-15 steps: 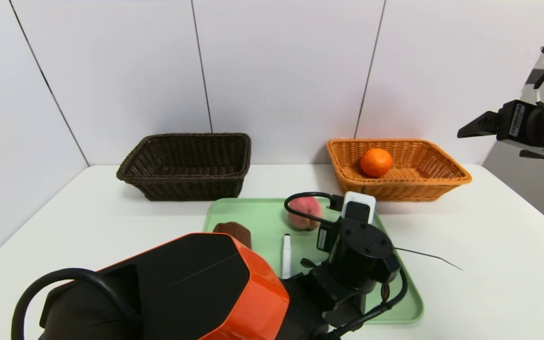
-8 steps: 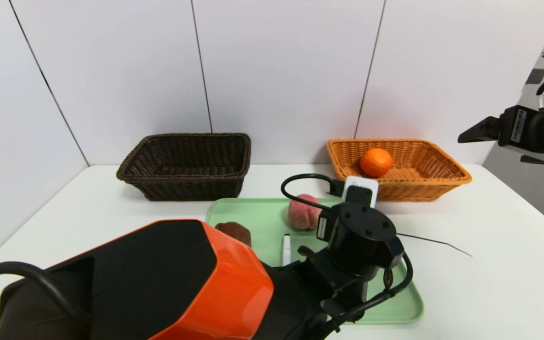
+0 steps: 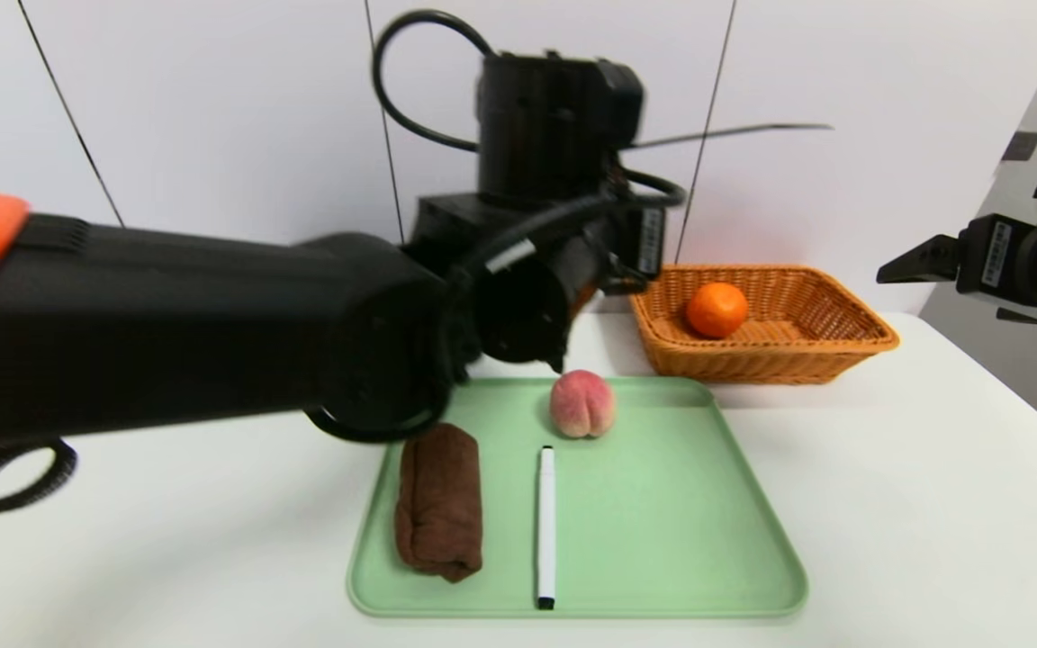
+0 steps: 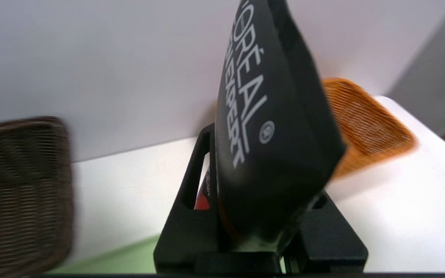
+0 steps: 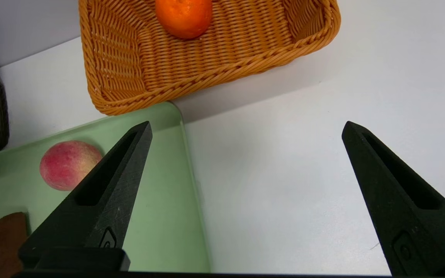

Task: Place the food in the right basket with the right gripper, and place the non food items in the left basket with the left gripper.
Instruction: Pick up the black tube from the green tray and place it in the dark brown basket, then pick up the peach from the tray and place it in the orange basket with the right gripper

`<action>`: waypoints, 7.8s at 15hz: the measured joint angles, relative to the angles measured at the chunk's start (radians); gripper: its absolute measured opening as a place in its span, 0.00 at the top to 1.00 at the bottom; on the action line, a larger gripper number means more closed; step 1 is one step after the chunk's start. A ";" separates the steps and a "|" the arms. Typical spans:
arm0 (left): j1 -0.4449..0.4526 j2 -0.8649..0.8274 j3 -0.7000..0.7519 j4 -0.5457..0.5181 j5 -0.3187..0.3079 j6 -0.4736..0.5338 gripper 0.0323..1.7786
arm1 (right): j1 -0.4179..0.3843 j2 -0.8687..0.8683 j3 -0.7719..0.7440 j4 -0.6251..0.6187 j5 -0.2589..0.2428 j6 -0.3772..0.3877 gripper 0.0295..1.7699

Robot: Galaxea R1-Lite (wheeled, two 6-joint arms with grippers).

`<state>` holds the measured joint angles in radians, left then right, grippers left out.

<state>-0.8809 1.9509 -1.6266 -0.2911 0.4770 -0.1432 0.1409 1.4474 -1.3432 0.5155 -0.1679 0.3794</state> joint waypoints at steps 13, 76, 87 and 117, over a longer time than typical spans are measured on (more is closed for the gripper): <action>0.639 0.046 0.211 -0.095 -0.268 -0.004 0.77 | 0.037 0.001 0.009 0.005 -0.001 0.007 0.04; 0.712 -0.955 0.996 0.387 -0.442 0.031 0.05 | 0.574 0.873 -0.610 0.118 -0.192 0.158 0.24; 0.711 -0.973 0.970 0.389 -0.444 0.035 0.05 | 0.610 0.693 -0.609 0.115 -0.187 0.140 0.34; 0.709 -0.933 0.896 0.410 -0.472 0.026 0.05 | -0.067 0.797 -0.599 -0.055 -0.068 0.166 0.21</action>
<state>-0.1717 1.0183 -0.7302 0.1187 0.0047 -0.1172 0.0734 2.2447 -1.9421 0.4609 -0.2357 0.5455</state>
